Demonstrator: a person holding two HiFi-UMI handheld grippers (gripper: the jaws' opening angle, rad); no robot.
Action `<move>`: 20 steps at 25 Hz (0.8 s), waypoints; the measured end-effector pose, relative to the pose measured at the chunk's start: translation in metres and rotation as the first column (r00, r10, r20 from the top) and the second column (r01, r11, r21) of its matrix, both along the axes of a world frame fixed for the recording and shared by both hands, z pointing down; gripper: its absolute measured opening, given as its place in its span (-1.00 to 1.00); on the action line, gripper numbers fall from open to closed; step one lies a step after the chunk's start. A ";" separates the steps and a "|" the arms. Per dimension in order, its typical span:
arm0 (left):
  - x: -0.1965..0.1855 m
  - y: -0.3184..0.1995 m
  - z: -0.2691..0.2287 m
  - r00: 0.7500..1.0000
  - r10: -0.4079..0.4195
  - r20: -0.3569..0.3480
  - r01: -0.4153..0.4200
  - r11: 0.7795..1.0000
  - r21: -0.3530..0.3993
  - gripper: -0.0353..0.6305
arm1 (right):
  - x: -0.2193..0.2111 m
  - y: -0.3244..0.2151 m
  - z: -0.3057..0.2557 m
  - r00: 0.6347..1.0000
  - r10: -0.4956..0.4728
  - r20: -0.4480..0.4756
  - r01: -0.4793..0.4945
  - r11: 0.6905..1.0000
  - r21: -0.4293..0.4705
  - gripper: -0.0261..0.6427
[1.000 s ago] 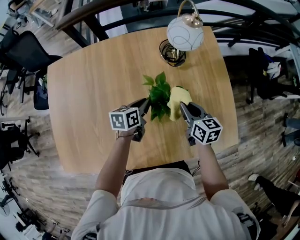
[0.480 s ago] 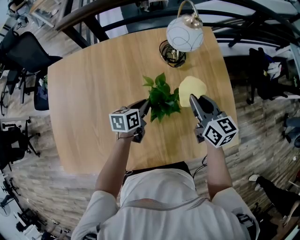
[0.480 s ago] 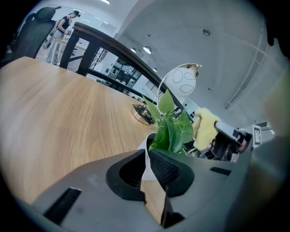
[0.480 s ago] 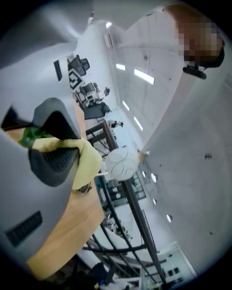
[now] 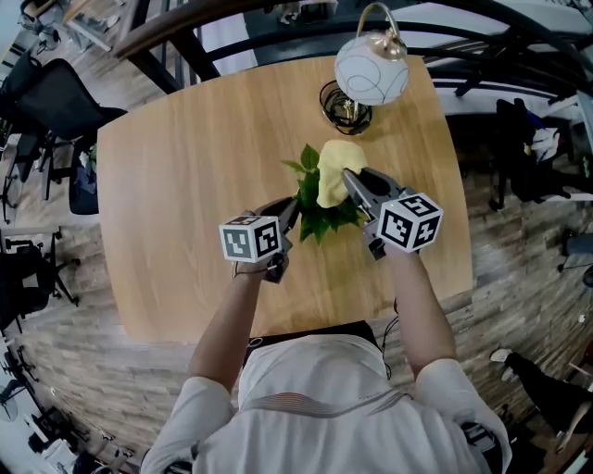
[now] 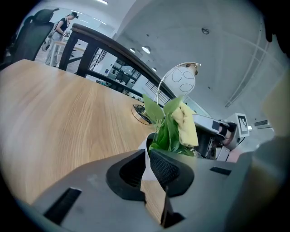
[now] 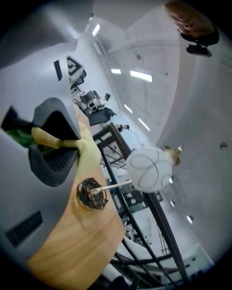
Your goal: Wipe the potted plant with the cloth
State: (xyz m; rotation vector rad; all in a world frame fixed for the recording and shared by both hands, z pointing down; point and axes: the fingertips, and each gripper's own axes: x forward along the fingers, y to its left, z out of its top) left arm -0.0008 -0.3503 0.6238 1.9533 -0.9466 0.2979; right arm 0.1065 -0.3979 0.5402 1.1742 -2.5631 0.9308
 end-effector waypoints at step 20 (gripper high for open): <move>-0.002 0.000 0.000 1.000 -0.021 0.000 0.021 1.000 0.001 -0.79 | -0.043 0.113 0.000 0.991 -0.077 0.112 0.082 0.996 -0.041 -0.64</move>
